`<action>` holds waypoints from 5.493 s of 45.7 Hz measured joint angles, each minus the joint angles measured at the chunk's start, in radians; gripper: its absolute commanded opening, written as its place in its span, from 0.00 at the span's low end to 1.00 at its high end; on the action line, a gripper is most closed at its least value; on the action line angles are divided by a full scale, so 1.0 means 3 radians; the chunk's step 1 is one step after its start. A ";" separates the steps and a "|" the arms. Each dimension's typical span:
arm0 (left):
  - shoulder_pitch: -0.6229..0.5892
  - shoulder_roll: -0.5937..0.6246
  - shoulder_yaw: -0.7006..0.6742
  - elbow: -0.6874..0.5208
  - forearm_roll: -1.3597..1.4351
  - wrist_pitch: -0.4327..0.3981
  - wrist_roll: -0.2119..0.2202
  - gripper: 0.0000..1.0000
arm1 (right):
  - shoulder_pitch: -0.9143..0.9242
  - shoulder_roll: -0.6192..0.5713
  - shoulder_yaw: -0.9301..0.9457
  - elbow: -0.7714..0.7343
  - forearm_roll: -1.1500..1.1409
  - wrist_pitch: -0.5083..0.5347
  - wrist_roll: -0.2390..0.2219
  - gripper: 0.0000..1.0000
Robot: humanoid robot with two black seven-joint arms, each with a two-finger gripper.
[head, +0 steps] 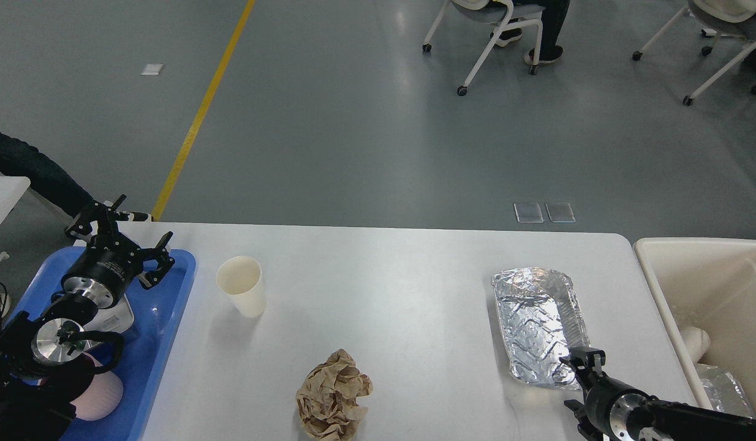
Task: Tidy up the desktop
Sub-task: 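Move the right gripper down to the near edge of the foil tray, then grasp the foil tray edge with the right gripper and lift it, then carry the foil tray with the right gripper toward the table center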
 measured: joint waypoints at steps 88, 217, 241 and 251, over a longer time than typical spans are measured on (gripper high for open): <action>-0.0039 0.0073 -0.0005 -0.0034 0.0004 0.0092 0.0005 0.97 | 0.2489 -0.0923 -0.1968 0.0146 -0.1893 0.2036 0.0615 0.00; -0.0039 0.0234 0.0005 -0.0046 0.0020 0.0044 0.0000 0.97 | 0.3504 0.0942 -0.2749 -0.1502 -0.1637 0.3053 0.0630 0.00; -0.0034 0.0236 0.0005 -0.0043 0.0020 0.0044 0.0006 0.97 | 0.3201 0.0937 -0.2107 -0.1540 -0.1300 0.3753 -0.0521 0.00; -0.0029 0.0236 0.0005 -0.0043 0.0025 0.0045 0.0006 0.97 | 0.3097 0.0910 -0.1783 -0.1572 -0.0691 0.3645 -0.0812 0.00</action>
